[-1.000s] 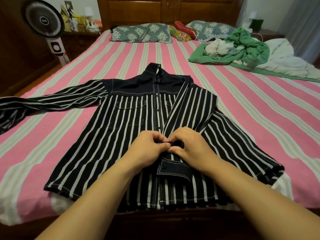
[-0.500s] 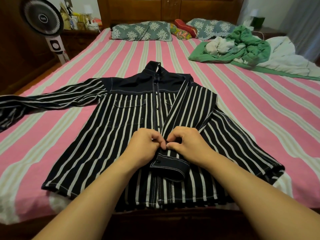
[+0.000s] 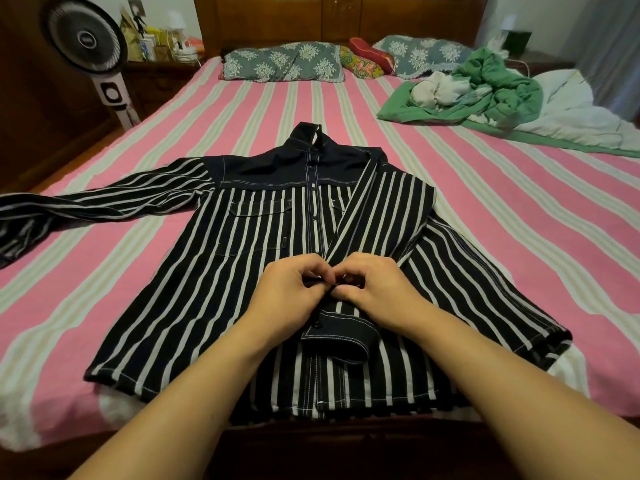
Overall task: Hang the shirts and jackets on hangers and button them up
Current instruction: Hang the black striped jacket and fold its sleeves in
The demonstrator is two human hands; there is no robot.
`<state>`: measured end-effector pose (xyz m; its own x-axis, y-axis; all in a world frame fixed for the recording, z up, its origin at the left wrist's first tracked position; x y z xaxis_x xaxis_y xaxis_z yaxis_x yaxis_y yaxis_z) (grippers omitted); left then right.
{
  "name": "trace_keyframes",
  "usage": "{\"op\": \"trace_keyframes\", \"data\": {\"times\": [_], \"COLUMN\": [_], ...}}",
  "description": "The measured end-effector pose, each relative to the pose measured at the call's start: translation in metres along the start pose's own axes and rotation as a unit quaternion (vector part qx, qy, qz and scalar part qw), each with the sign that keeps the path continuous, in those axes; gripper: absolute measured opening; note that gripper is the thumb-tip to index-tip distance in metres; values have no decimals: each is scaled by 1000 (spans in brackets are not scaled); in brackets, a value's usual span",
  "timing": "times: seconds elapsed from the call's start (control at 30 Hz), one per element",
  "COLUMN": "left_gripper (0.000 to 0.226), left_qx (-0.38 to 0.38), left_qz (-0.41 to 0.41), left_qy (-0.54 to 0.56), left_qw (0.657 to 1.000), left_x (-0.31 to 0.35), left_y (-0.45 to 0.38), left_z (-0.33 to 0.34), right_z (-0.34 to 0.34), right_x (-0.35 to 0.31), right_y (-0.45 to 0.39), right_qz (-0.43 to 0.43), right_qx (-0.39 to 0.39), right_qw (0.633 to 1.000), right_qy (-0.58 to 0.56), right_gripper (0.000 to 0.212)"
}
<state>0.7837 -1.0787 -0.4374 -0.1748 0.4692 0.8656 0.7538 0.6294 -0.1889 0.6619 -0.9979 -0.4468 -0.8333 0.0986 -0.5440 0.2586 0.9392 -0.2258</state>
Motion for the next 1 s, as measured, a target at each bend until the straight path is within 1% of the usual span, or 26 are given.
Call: {"op": "trace_keyframes", "data": {"times": [0.1,0.17,0.3,0.4,0.6,0.77,0.87,0.93,1.0], "left_gripper": [20,20,20,18,18,16,21,23,20], "left_qx": [-10,-7,0,4,-1,4,14,28,46], "left_qz": [1,-13,-42,-49,-42,-13,7,34,81], "left_qy": [21,24,-14,-43,-44,-68,-71,-80,-104], "left_qw": [1000,1000,999,998,998,998,997,996,990], "left_x": [1,-1,-7,-5,-3,1,4,9,15], "left_y": [0,1,-2,-3,-5,-5,-4,-2,0], "left_z": [3,4,5,6,8,6,4,2,1], "right_z": [-2,-3,-1,-2,-5,-7,-9,-10,-10], "right_x": [3,7,7,7,11,16,15,13,11], "right_y": [0,-1,0,-1,1,1,0,-1,-1], "right_qz": [21,43,57,64,102,143,157,157,149], "right_qx": [8,13,11,11,-1,13,36,40,37], "right_qw": [999,998,998,997,991,981,974,974,975], "right_qy": [-31,-45,-32,-28,-81,-129,-157,-158,-159], "right_gripper": [17,14,11,9,8,7,10,11,12]}}
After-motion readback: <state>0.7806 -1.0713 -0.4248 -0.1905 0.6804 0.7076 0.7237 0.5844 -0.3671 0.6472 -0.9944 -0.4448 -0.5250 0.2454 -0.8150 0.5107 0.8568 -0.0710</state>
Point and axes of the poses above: each hand's wrist, its own y-axis away from the middle knuckle, its own z-axis out of the palm, x = y × z, the point moved 7 cm from there along -y, towards the middle knuckle, and after that the axes turned 5 degrees about y, right-handed, at the moved point
